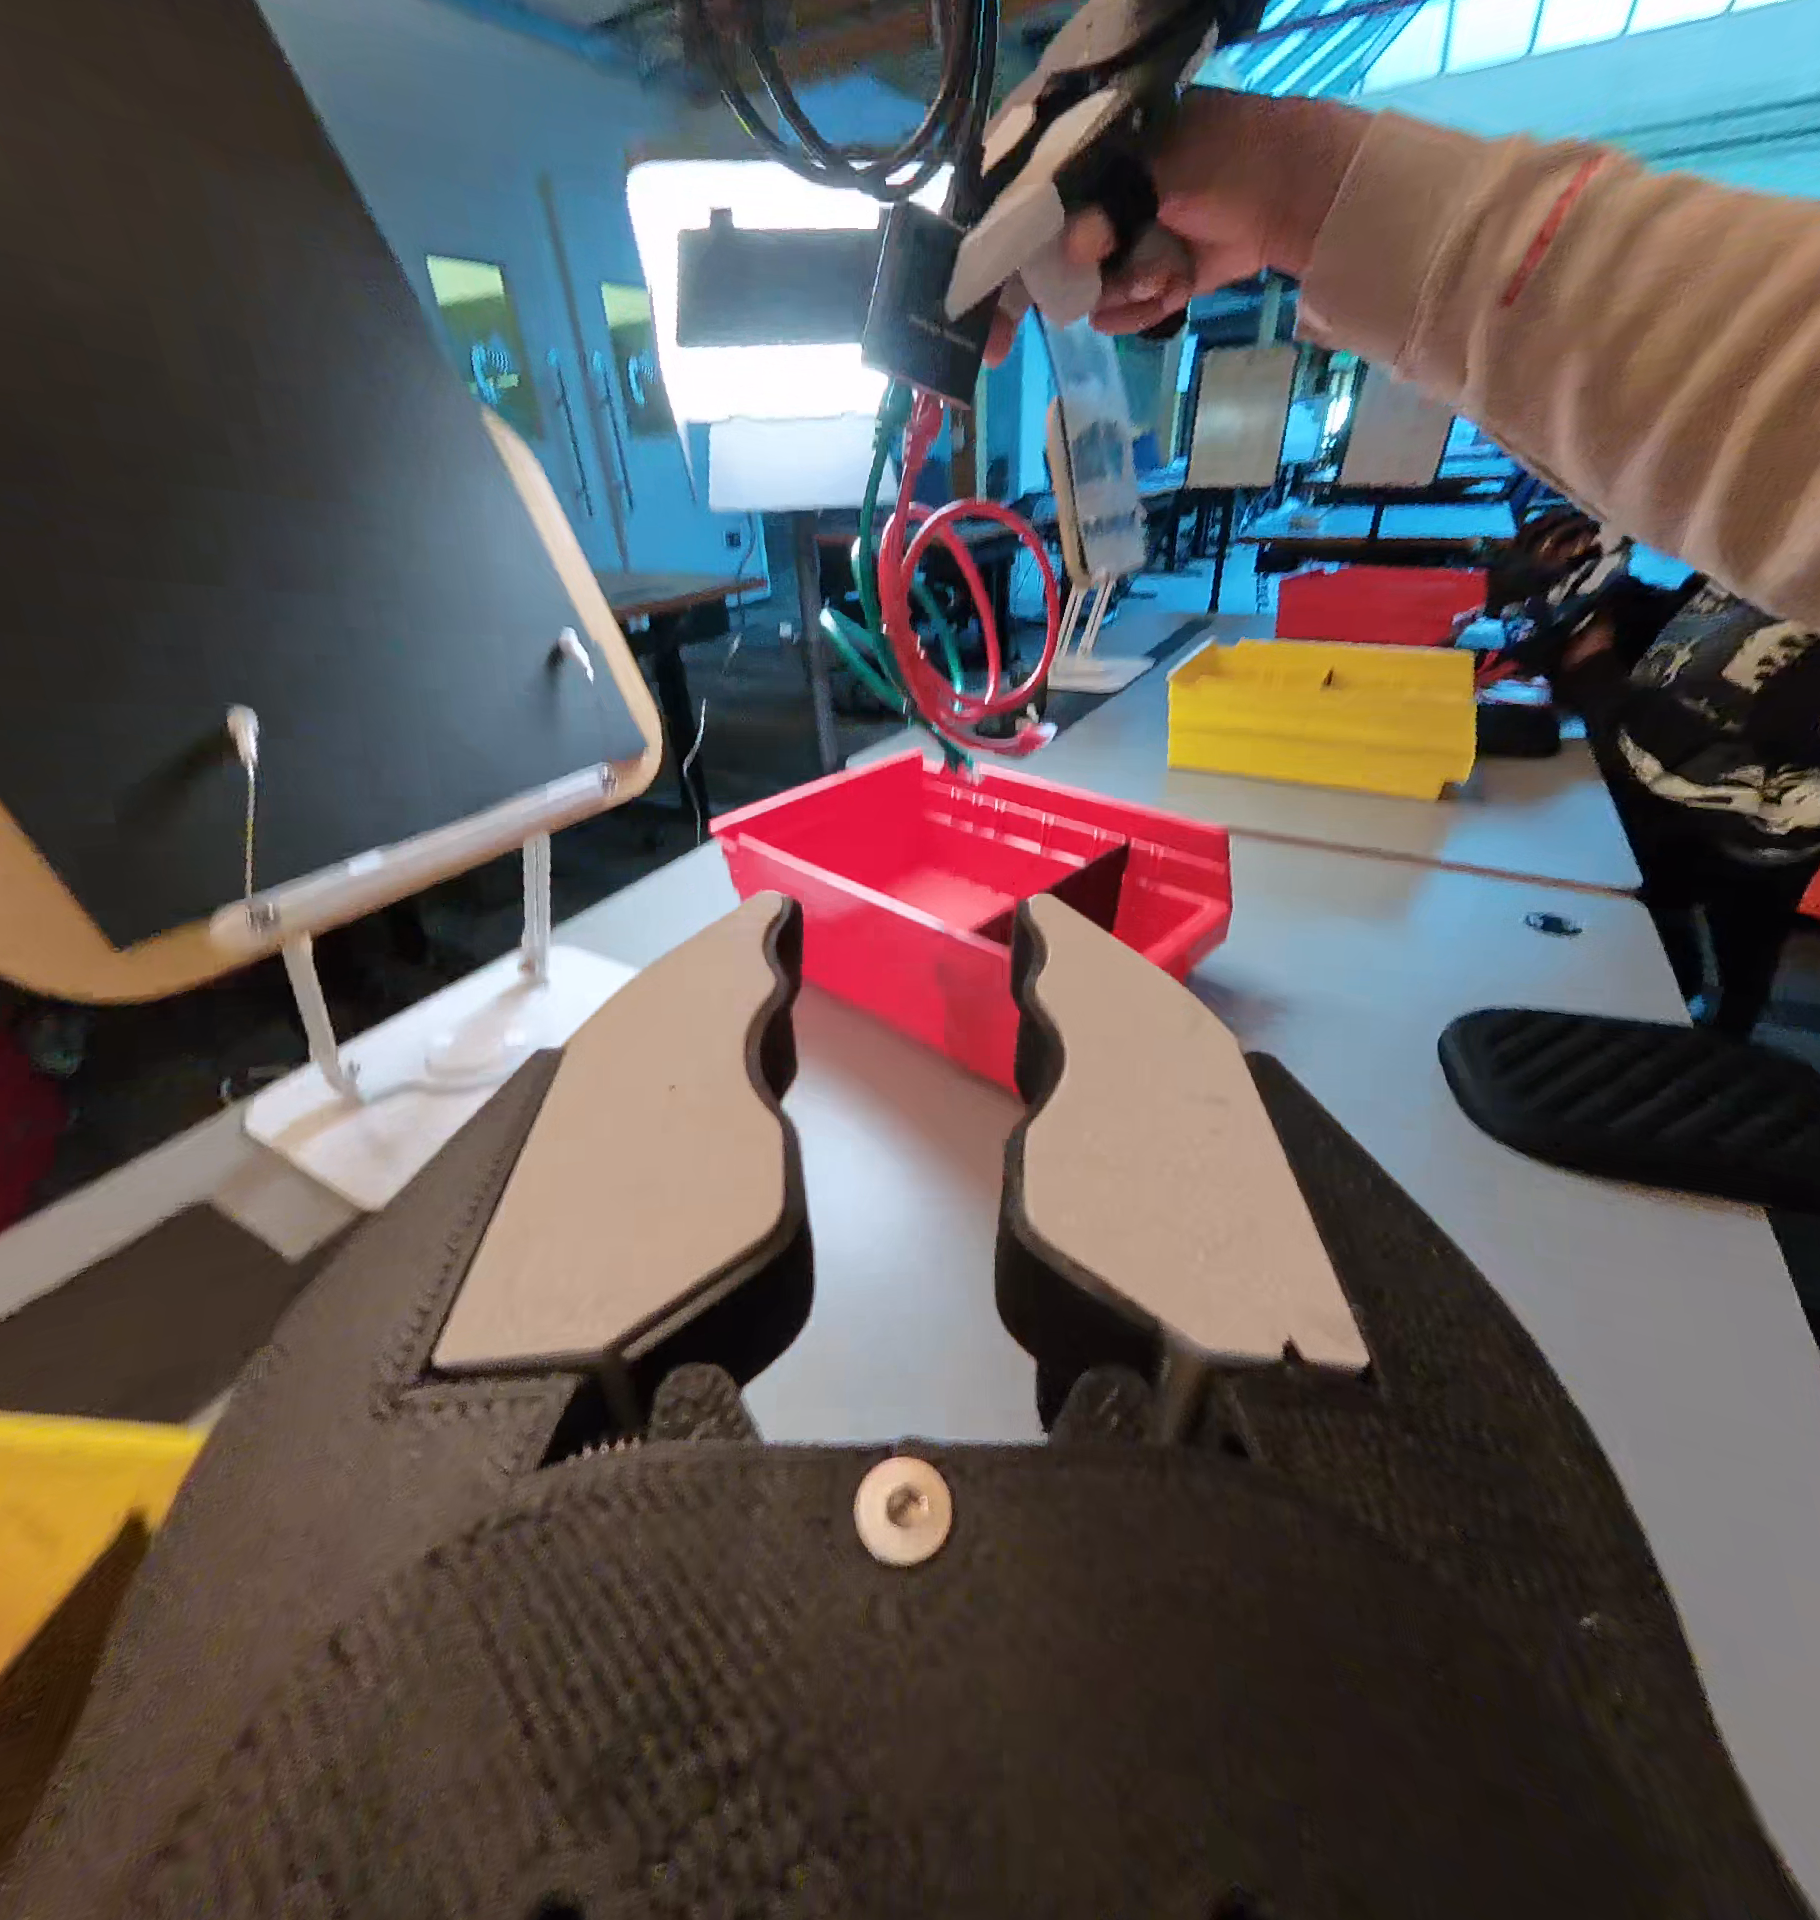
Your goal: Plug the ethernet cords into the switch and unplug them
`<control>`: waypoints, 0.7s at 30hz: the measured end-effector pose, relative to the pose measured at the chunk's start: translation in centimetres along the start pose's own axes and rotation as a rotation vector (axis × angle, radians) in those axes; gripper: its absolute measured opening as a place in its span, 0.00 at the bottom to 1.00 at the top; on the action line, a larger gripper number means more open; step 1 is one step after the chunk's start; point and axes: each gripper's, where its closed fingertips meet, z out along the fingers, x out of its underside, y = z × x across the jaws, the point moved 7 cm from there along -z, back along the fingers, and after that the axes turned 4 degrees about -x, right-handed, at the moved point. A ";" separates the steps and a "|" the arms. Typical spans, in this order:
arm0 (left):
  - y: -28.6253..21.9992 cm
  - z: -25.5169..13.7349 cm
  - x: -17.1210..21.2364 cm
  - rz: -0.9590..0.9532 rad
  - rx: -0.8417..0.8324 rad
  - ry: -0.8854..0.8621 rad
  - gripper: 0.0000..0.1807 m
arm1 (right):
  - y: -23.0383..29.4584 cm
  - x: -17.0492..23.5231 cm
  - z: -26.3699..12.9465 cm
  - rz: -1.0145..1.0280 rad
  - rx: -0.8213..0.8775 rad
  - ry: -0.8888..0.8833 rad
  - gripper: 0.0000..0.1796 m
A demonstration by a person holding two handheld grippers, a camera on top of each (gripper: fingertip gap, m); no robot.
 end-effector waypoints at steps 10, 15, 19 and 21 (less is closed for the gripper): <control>-1.1 -3.3 7.3 -0.049 -0.023 0.156 0.21 | -4.5 14.4 9.8 0.216 0.171 -0.001 0.14; -1.2 -2.6 8.6 -0.045 -0.015 0.193 0.20 | -4.3 17.9 13.2 0.189 0.219 0.158 0.14; -1.2 -2.1 9.7 -0.045 -0.014 0.223 0.20 | -4.9 18.8 14.2 0.341 0.182 0.221 0.14; -1.2 -1.9 10.3 -0.053 -0.012 0.236 0.20 | -5.4 19.2 14.7 0.367 0.181 0.231 0.15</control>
